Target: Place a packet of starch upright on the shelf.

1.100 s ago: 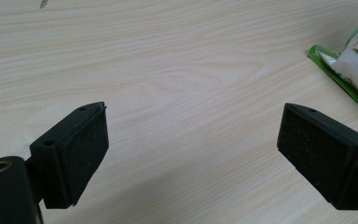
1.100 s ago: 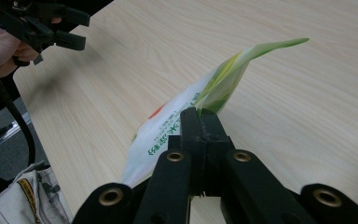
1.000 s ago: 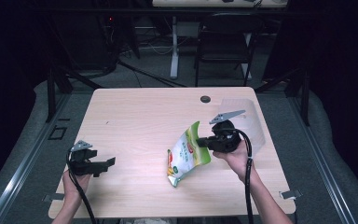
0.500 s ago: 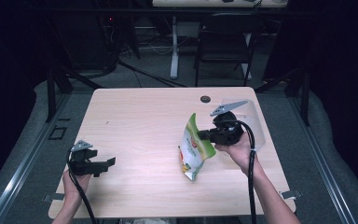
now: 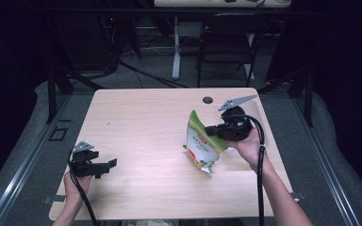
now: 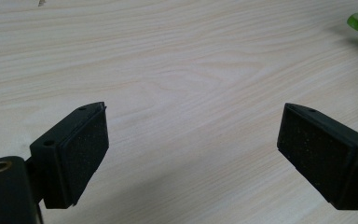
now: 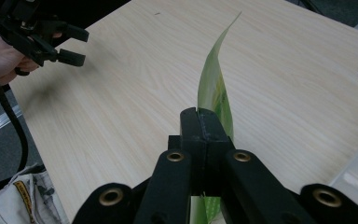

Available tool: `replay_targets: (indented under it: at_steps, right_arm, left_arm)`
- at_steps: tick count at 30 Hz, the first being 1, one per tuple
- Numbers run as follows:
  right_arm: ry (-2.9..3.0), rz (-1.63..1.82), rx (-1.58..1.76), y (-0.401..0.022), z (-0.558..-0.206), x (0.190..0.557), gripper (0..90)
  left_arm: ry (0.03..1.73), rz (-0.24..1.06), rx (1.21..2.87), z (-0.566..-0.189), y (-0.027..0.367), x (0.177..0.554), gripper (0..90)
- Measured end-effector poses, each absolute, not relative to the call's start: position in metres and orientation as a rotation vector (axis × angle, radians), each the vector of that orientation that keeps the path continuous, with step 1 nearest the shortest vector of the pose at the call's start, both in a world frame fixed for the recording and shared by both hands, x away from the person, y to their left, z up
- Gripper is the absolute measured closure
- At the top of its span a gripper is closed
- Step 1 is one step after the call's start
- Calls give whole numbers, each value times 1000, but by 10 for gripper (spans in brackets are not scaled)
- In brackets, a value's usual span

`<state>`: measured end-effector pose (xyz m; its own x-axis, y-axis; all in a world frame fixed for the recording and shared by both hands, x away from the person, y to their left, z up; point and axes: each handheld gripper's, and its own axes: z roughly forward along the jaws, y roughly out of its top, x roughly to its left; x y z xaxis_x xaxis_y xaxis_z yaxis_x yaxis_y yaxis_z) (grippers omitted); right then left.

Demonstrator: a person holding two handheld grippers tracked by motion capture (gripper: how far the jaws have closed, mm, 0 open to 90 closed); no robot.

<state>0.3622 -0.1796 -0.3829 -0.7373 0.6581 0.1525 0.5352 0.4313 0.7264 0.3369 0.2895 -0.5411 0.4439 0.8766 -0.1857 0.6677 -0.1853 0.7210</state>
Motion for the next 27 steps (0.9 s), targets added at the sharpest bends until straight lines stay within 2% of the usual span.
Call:
replay_targets:
  at_steps: [27]
  right_arm:
    - [2407, 1162, 1050, -204, -320, 376, 900]
  left_arm:
    - [1299, 348, 1933, -541, 289, 337, 89]
